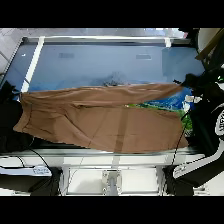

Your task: Fold the clothes and pants, and hang the long-sleeved shirts on hangers.

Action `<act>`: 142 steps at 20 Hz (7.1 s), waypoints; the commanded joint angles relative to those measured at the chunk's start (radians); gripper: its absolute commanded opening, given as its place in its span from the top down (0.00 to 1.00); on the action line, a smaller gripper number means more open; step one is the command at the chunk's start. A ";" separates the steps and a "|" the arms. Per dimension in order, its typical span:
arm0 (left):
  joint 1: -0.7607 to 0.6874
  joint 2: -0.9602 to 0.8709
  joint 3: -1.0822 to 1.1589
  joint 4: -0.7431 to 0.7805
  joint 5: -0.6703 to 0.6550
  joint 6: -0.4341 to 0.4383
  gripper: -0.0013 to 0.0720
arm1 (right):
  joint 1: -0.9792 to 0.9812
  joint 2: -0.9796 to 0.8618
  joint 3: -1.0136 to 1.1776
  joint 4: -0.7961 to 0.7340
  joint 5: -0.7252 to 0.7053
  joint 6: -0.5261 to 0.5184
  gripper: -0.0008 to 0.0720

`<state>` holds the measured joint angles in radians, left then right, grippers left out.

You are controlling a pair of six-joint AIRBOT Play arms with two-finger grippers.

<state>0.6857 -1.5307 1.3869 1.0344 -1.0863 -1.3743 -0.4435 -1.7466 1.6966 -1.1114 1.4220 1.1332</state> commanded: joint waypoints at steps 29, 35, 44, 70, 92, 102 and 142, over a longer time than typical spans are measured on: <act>-0.007 -0.001 0.000 0.064 0.029 -0.061 0.95 | -0.034 -0.286 0.055 0.244 -0.394 0.148 0.45; -0.007 -0.019 0.000 0.064 0.028 -0.062 0.95 | -0.021 -0.292 0.055 0.280 -0.381 0.103 0.45; -0.007 -0.020 0.000 0.064 0.055 -0.058 0.95 | 0.003 -0.288 0.056 0.328 -0.367 0.080 0.97; 0.159 0.157 -0.010 -0.012 -0.119 0.131 0.35 | -0.129 0.030 0.240 0.141 -0.090 0.211 0.48; 0.324 0.265 -0.647 -0.370 0.036 0.362 0.95 | -0.149 0.533 0.031 0.050 0.263 0.149 0.48; 0.332 0.311 -0.646 -0.370 0.035 0.362 0.95 | -0.640 0.836 -0.818 0.093 0.082 -0.012 0.48; 0.332 0.310 -0.646 -0.370 0.037 0.373 0.95 | -0.591 0.690 -1.239 -0.063 -0.237 0.000 0.66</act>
<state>1.0180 -1.2205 0.7410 0.6643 -1.0504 -1.0012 -1.0401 -1.0561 0.4610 -1.1725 1.1961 1.1297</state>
